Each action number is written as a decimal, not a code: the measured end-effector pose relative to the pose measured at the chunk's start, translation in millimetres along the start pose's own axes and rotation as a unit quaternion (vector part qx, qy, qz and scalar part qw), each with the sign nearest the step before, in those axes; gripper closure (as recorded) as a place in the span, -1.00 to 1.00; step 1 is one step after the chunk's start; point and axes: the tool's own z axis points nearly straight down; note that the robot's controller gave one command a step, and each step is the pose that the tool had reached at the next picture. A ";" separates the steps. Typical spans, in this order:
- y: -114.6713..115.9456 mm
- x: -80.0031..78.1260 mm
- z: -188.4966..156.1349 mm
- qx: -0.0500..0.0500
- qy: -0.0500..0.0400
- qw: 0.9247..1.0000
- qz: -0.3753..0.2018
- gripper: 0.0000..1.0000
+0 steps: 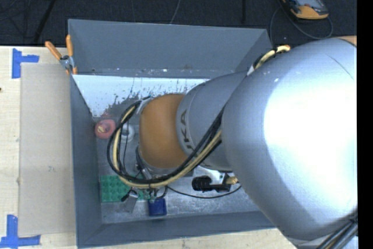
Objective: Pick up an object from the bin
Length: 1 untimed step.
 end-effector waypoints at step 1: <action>-0.3 0.3 0.7 0.001 0.001 1.000 0.000 -1.00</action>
Offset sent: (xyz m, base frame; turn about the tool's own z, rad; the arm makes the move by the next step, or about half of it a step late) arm 0.0000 0.0000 0.0000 0.0000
